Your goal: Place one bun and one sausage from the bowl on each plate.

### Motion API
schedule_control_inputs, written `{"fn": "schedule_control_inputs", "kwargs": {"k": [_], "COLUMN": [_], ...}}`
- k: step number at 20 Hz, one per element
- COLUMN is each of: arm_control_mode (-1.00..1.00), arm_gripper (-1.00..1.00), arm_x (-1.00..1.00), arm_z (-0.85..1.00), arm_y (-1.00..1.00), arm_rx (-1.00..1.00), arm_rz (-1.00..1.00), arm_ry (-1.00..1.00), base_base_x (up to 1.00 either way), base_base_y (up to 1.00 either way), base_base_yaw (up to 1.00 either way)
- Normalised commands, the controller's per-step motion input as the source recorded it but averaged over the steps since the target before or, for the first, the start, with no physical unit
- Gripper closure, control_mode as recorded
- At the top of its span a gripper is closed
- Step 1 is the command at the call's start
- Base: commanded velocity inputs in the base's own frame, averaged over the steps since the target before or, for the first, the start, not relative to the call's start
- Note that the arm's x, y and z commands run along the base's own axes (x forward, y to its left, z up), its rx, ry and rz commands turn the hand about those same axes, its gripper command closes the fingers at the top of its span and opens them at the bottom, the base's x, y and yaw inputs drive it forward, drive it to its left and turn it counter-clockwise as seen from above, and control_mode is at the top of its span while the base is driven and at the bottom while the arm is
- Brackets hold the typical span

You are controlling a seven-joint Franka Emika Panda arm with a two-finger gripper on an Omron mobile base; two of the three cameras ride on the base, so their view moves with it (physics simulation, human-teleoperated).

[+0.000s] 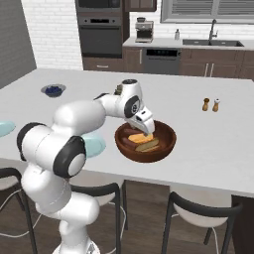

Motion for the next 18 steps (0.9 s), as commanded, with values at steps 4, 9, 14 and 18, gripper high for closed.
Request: {"fn": "schedule_control_inputs", "kwargs": {"k": [4, 9, 14, 18], "arm_control_mode": [-1.00, -1.00, -1.00, -1.00], "arm_gripper": [-1.00, -1.00, -1.00, -1.00], "arm_x": [0.39, 0.27, 0.24, 0.30], "arm_z": [-0.39, -0.51, -0.29, -0.10], "arm_y": [0.00, -0.02, 0.00, 0.00], "arm_rx": [0.12, 0.04, 0.01, 0.00], "arm_rz": [0.00, 0.00, 0.00, 0.00], "arm_ry": [0.09, -0.01, -0.01, 0.00], "base_base_x": [0.00, 0.00, 0.00, 0.00], "base_base_y": [0.00, 0.00, 0.00, 0.00], "base_base_yaw": [0.00, 0.00, 0.00, 0.00]}}
